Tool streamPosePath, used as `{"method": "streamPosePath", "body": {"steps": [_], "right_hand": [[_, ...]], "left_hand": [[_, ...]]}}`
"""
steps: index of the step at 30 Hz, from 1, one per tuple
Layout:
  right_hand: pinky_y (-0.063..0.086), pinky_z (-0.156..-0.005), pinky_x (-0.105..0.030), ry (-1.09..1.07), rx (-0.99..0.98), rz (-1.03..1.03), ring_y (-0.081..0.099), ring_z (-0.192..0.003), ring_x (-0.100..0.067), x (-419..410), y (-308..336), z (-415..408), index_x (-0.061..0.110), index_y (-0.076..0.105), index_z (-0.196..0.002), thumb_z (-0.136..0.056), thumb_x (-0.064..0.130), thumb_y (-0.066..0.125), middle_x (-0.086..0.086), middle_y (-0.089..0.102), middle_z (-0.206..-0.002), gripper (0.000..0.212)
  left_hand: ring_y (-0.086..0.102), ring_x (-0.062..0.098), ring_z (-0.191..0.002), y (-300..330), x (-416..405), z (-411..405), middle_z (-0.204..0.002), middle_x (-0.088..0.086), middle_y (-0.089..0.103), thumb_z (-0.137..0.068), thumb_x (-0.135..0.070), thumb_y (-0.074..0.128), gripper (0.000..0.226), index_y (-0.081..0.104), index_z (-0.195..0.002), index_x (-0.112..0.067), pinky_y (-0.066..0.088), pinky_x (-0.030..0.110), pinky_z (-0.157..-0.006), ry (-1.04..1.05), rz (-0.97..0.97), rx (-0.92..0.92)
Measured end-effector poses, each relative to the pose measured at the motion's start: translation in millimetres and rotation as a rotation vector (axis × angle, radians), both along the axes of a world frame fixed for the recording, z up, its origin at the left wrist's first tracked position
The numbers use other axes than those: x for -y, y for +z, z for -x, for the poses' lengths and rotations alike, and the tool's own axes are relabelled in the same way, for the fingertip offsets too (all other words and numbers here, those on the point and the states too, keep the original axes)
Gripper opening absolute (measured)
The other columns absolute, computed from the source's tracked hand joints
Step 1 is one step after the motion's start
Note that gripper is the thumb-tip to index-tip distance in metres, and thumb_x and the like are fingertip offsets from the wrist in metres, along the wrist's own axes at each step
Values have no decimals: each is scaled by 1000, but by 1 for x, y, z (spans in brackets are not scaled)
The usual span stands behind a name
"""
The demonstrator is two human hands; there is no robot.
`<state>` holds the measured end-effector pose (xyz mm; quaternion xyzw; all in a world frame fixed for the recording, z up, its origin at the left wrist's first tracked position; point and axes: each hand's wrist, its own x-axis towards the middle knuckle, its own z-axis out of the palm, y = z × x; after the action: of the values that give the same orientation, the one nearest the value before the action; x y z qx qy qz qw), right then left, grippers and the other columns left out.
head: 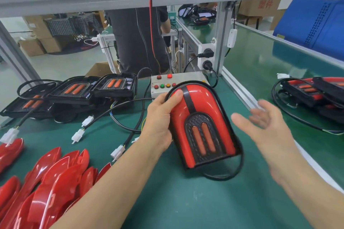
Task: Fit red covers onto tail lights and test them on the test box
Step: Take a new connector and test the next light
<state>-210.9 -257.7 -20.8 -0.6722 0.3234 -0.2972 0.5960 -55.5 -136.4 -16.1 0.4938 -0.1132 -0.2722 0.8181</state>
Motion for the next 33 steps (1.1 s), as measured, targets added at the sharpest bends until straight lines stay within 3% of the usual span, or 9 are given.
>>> {"method": "streamPosePath", "body": {"steps": [3,6,8,17,20,24,26,29,33], "right_hand": [[47,-81,-17,249,-49,134,64,-96,7,8,14,-19,33,56,-117,-47,65,75,18,67,-106,79],[58,-82,-41,282,-9,78,72,-87,-15,9,12,-33,23,65,-106,-62,42,83,3,75,-96,51],[57,-85,-46,252,55,-5,72,-88,-21,9,6,-35,20,65,-107,-63,36,82,-2,75,-97,50],[58,-82,-48,150,134,-39,72,-86,-22,-5,-11,-38,19,66,-105,-74,23,81,-3,74,-94,34],[59,-77,-46,131,151,-96,73,-82,-24,-4,-11,-37,19,66,-103,-73,22,82,-5,75,-93,35],[58,-55,-31,34,243,-341,73,-69,-19,7,1,-38,11,63,-110,-76,19,77,-9,75,-91,38],[58,-55,-28,96,296,-446,72,-72,-17,15,6,-33,13,67,-106,-77,24,72,-6,76,-89,32],[56,-89,-37,337,345,-588,66,-105,-26,17,2,-19,11,72,-108,-68,41,71,-8,72,-110,49],[28,-113,-52,634,504,-706,40,-136,-37,5,0,-13,1,40,-143,-46,48,92,-21,46,-144,120]], "left_hand": [[70,24,-83,-1,8,13,-102,17,71,-84,-16,65,35,61,-116,-1,58,33,-73,-110,5,75],[69,24,-90,0,10,20,-108,17,69,-83,-19,64,37,63,-117,-4,57,34,-78,-235,14,117],[69,22,-89,-1,7,18,-107,15,70,-82,-16,63,35,64,-115,-5,57,31,-76,-230,-22,157],[71,27,-83,-8,13,21,-95,17,73,-87,1,57,21,69,-104,-3,58,32,-67,-121,-8,192],[71,25,-84,-11,15,18,-98,14,73,-87,-7,61,22,67,-108,-6,57,30,-68,-161,-7,178],[70,17,-82,-28,11,18,-96,3,71,-79,-33,68,44,57,-118,-19,55,27,-67,-228,-113,192],[70,15,-78,-33,8,14,-93,2,71,-85,-29,64,30,61,-114,-20,55,26,-63,-241,-149,209],[70,16,-78,-27,7,8,-93,4,73,-90,-27,56,19,70,-100,-17,56,28,-64,-307,-122,146],[69,14,-76,-8,20,16,-89,2,74,-82,-37,57,26,76,-87,-19,56,29,-76,-493,-125,72]]}}
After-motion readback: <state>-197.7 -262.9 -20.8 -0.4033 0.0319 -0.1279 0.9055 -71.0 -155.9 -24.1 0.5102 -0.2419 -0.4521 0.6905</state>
